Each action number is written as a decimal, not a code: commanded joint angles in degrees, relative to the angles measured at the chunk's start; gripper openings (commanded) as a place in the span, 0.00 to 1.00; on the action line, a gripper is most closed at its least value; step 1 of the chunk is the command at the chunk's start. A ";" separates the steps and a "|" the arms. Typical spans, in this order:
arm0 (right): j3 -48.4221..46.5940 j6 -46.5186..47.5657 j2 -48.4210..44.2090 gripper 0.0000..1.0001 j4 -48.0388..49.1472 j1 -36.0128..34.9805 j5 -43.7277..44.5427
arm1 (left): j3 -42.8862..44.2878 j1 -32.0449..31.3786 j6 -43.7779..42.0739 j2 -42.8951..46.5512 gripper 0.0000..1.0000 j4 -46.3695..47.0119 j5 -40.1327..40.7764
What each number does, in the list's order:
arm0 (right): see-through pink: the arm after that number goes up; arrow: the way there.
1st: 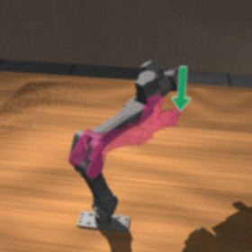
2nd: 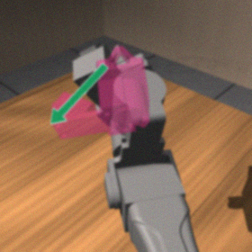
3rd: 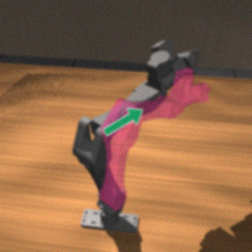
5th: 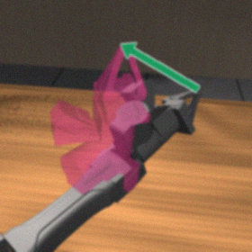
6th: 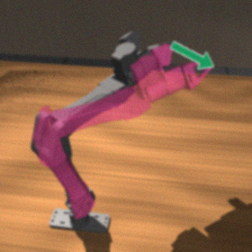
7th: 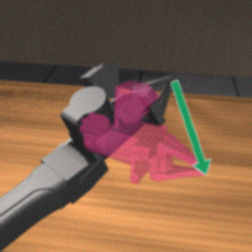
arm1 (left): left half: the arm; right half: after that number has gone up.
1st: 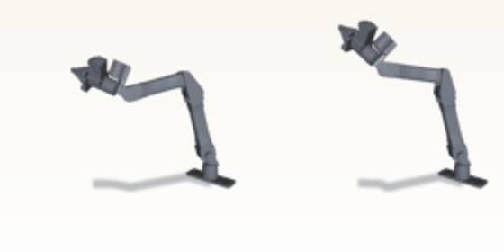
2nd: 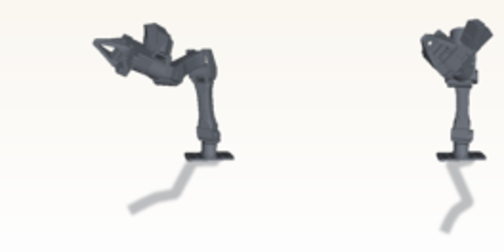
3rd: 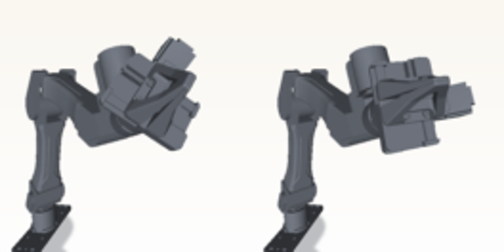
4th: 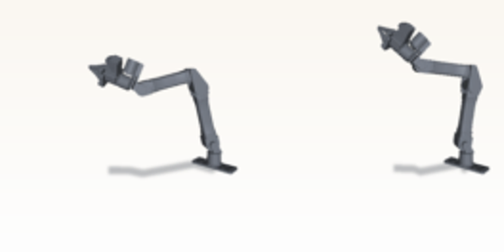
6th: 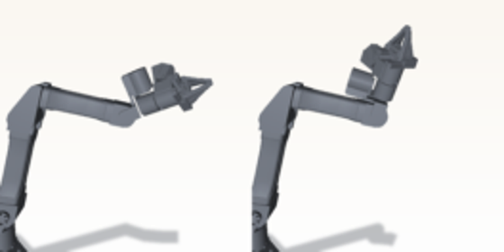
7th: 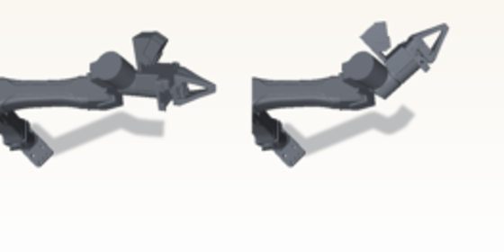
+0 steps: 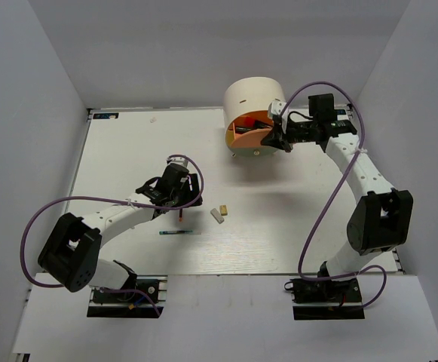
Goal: Sort the stationery into containers
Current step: Close the drawer
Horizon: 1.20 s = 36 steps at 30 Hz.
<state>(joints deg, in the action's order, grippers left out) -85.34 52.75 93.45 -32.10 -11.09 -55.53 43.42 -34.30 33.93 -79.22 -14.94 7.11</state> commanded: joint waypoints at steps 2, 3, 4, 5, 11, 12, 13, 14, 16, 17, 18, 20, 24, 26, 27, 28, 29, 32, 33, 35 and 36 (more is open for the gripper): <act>2.10 -1.59 -1.60 0.00 5.63 -0.60 8.50 | -0.18 0.12 0.08 0.65 0.79 0.61 0.36; 2.37 -3.08 -1.60 0.00 8.25 -0.68 10.51 | -0.18 0.12 0.08 0.65 0.79 0.61 0.36; 2.72 -3.44 -1.52 0.00 8.80 -0.95 11.31 | -0.18 0.12 0.08 0.65 0.79 0.61 0.36; 3.07 -4.23 -1.60 0.00 9.59 -1.04 11.93 | -0.18 0.12 0.08 0.65 0.79 0.61 0.36; 3.25 -7.22 -0.37 0.00 15.13 -1.65 17.03 | -0.18 0.12 0.08 0.65 0.79 0.61 0.36; 3.25 -7.40 -0.37 0.00 15.48 -1.74 17.12 | -0.18 0.12 0.08 0.65 0.79 0.61 0.36; 3.08 -7.75 -0.03 0.00 16.36 -1.83 17.12 | -0.18 0.12 0.08 0.65 0.79 0.61 0.36; 3.16 -8.10 0.07 0.00 16.71 -2.09 17.73 | -0.18 0.12 0.08 0.65 0.79 0.61 0.36; 2.90 -8.54 0.50 0.00 17.76 -2.18 18.08 | -0.18 0.12 0.08 0.65 0.79 0.61 0.36; 2.55 -8.72 0.68 0.00 17.77 -2.61 18.43 | -0.18 0.12 0.08 0.65 0.79 0.61 0.36; 2.20 -8.81 1.12 0.00 18.12 -2.62 18.61 | -0.18 0.12 0.08 0.65 0.79 0.61 0.36; 1.76 -9.15 2.08 0.00 18.38 -2.79 19.49 | -0.18 0.12 0.08 0.65 0.79 0.09 0.36; -0.70 -9.60 4.02 0.00 19.09 -3.41 21.07 | -0.18 0.12 0.08 0.65 0.79 0.09 0.36; -1.23 -10.12 5.07 0.00 19.70 -3.50 21.77 | -0.18 0.12 0.08 0.65 0.79 0.09 0.88; -1.67 -10.21 5.34 0.00 19.97 -3.58 21.78 | -0.18 0.12 0.08 0.65 0.79 0.09 0.88; -2.02 -10.47 5.69 0.00 20.23 -3.67 22.13 | -0.18 0.12 0.08 0.65 0.79 0.09 0.88; -2.02 -10.48 5.87 0.00 21.01 -3.59 22.30 | -0.18 0.12 0.08 0.65 0.79 0.09 0.88; -2.37 -11.44 6.57 0.00 21.99 -4.02 23.53 | -0.18 0.12 0.08 0.65 0.79 0.09 0.88; -2.64 -11.62 6.92 0.00 22.51 -4.02 24.06 | -0.18 0.12 0.08 0.65 0.79 0.09 0.88; -2.73 -12.06 7.01 0.00 23.04 -4.20 24.68 | -0.18 0.12 0.08 0.65 0.79 0.09 0.88; -2.55 -12.23 7.10 0.00 23.65 -4.11 25.46 | -0.18 0.12 0.08 0.65 0.79 0.09 0.88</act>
<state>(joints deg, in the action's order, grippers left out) -85.84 41.69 99.81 -11.33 -15.33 -33.69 43.42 -34.30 33.93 -79.22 -14.98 7.11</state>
